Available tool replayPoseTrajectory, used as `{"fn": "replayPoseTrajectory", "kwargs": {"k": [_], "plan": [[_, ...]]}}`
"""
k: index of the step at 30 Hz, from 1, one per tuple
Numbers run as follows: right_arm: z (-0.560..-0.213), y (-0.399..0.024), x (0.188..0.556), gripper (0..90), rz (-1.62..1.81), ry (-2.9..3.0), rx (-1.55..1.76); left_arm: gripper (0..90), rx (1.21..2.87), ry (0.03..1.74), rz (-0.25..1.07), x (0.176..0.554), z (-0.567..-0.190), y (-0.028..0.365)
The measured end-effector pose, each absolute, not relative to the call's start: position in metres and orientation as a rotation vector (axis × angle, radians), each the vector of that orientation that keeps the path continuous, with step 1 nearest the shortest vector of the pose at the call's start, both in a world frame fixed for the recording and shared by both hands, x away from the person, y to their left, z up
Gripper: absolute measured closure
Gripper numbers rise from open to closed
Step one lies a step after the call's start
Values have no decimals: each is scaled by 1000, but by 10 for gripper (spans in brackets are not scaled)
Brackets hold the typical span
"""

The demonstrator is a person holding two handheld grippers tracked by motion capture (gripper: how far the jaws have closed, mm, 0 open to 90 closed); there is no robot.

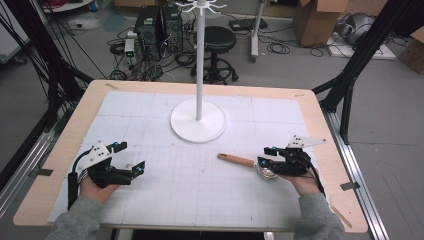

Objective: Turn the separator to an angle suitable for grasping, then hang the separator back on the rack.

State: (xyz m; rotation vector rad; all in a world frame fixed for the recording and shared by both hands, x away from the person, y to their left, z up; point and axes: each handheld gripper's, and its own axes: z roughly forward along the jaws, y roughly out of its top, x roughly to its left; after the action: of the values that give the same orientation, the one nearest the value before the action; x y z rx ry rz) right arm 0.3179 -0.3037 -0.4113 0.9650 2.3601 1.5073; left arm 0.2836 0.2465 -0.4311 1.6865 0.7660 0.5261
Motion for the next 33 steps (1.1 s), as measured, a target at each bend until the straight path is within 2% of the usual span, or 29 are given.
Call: {"fn": "replayPoseTrajectory", "kwargs": {"k": [4,9,33], "plan": [[-409,-300,317,281,1476,2350,915,18,1685,763,526,283,-431,247],[-408,-300,318,153,1480,2370,909,18,1689,764,524,283,-431,247],[-404,-290,327,142,1307,2544,681,18,1702,765,508,281,-431,246]]}}
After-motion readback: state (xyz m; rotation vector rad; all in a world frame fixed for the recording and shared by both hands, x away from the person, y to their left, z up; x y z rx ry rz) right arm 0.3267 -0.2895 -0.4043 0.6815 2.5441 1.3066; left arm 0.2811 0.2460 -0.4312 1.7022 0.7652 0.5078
